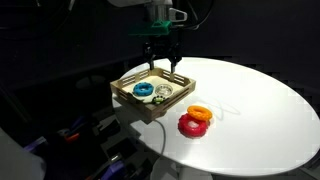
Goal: Pick up the clear ring from the wooden tray and put it on the stack of rings on the table
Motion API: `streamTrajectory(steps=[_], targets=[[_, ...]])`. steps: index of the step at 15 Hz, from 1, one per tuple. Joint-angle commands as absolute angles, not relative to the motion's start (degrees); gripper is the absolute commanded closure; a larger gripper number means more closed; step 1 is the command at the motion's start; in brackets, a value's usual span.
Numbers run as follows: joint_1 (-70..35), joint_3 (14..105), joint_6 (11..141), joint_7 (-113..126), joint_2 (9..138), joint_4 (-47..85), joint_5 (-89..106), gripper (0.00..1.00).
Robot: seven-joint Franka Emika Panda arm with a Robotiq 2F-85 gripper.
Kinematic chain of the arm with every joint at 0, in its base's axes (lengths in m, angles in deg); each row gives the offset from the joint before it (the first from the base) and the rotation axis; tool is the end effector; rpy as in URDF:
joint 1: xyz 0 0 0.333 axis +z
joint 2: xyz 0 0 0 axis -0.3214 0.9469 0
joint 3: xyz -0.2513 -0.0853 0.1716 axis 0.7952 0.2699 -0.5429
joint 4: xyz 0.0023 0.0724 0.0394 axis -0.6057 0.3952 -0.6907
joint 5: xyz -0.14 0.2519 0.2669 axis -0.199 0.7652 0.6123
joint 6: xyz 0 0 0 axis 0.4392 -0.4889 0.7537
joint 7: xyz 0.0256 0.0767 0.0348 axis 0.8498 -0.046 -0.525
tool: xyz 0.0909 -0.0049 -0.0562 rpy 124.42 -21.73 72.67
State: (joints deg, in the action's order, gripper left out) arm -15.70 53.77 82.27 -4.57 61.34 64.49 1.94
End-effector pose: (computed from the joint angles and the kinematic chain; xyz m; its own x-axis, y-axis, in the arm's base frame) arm 0.4894 0.0396 0.2798 0.9476 0.3161 -0.0463 0.3192 -0.9429 0.0956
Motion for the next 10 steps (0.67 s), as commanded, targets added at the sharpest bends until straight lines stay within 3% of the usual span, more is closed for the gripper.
streamTrajectory(steps=[1,10], targets=[[-15.69,53.33,81.62,-3.26,64.75,61.43,2.21,0.00],[-15.26,52.92,82.45,-2.79,73.05,55.62,2.38,0.00]])
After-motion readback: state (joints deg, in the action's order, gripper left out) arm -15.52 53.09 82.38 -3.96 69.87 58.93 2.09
